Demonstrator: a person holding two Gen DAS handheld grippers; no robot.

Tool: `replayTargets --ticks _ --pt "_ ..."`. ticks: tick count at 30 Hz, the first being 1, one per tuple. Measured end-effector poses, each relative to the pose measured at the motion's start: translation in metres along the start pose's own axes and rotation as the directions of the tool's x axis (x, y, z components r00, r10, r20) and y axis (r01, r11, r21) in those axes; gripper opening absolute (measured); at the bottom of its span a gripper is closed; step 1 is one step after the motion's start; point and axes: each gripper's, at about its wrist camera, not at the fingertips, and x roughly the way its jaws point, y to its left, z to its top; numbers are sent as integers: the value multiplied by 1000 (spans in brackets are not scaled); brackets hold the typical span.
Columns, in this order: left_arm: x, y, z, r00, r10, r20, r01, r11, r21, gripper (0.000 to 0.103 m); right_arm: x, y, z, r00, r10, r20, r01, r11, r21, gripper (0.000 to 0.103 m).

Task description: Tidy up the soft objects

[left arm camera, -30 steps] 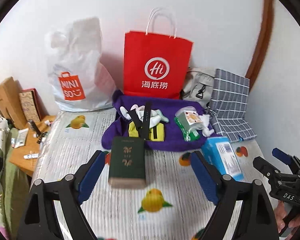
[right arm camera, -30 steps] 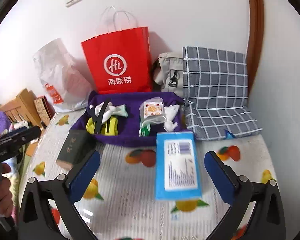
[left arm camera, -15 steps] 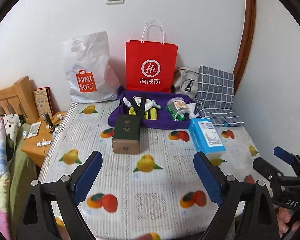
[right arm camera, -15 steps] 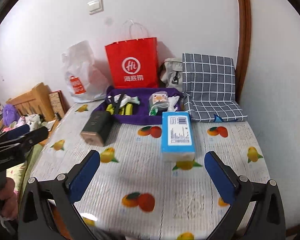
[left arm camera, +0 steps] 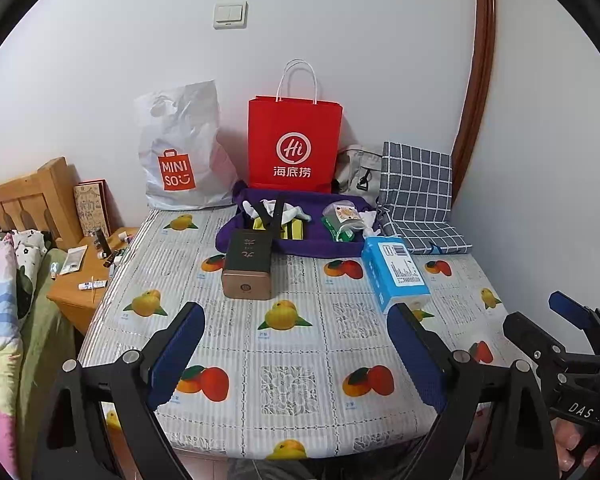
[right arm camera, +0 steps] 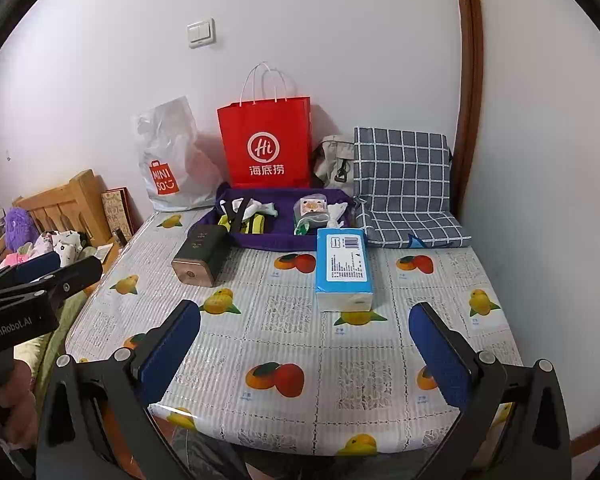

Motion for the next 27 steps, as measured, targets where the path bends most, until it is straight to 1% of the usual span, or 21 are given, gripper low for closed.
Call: replayTargets --ticks 9,27 --pt "-8 -5 -3 1000 6 7 -6 1000 8 93 -8 -5 -3 1000 -3 9 3 1000 18 103" --pt "-9 -4 -3 1000 5 6 -5 1000 10 93 -14 -5 -5 1000 -1 17 1 1000 22 103"
